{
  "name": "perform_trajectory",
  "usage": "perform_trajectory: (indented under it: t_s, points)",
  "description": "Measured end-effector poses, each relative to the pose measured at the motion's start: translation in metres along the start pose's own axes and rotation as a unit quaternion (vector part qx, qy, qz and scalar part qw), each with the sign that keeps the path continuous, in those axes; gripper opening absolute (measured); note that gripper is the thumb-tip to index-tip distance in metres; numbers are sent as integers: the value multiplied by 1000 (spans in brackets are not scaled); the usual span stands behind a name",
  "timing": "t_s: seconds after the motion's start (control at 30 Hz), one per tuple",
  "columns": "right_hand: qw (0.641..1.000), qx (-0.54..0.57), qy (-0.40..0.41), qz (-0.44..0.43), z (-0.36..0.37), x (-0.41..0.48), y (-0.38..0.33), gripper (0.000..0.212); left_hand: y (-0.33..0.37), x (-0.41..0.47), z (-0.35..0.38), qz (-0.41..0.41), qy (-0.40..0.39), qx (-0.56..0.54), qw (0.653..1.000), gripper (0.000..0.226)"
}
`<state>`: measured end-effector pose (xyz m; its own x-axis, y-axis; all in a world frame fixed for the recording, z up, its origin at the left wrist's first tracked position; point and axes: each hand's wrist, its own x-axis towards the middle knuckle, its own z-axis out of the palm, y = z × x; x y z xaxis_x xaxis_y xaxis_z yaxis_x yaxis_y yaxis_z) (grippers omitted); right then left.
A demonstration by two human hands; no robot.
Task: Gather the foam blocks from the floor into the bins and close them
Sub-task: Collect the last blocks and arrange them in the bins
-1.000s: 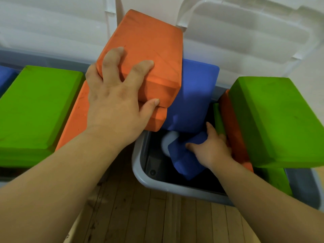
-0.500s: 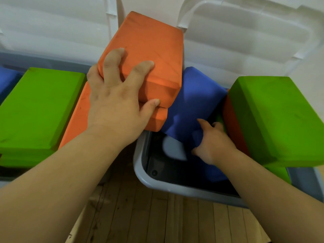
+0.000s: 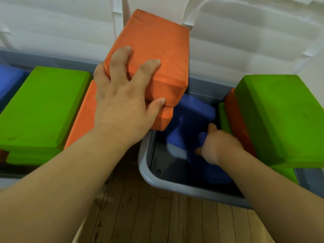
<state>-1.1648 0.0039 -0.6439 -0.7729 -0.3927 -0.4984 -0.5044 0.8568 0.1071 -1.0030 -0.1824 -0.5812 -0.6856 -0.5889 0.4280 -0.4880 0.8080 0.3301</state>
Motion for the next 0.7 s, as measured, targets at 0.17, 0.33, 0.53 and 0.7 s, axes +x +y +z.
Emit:
perform_trajectory:
  t_s: [0.17,0.33,0.53,0.7]
  points:
    - [997,-29,75,-14,-8,-2,-2,85,0,0,0,-4,1,-5,1000,75]
    - [978,91,148,-119,-22,23,-1,109,-1,0,0,5,6,3,1000,75]
    - [978,90,83,-170,-18,51,-12,110,-2,-1,-1,4,6,0,1000,75]
    - [981,49,107,-154,-21,55,-8,96,-2,-1,-2,8,5,-4,1000,74]
